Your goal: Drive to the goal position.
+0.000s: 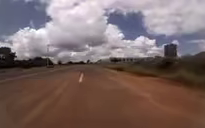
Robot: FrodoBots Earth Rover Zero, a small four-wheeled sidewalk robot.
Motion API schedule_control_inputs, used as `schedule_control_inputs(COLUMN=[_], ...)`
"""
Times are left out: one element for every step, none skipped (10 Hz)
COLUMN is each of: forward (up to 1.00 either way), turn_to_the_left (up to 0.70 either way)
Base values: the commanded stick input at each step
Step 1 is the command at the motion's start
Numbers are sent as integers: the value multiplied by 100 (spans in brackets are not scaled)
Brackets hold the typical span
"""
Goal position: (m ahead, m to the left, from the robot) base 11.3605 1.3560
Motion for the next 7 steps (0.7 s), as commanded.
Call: schedule_control_inputs(forward=[70,70,70,70,70,70,70], turn_to_the_left=[0,0,0,0,0,0,0])
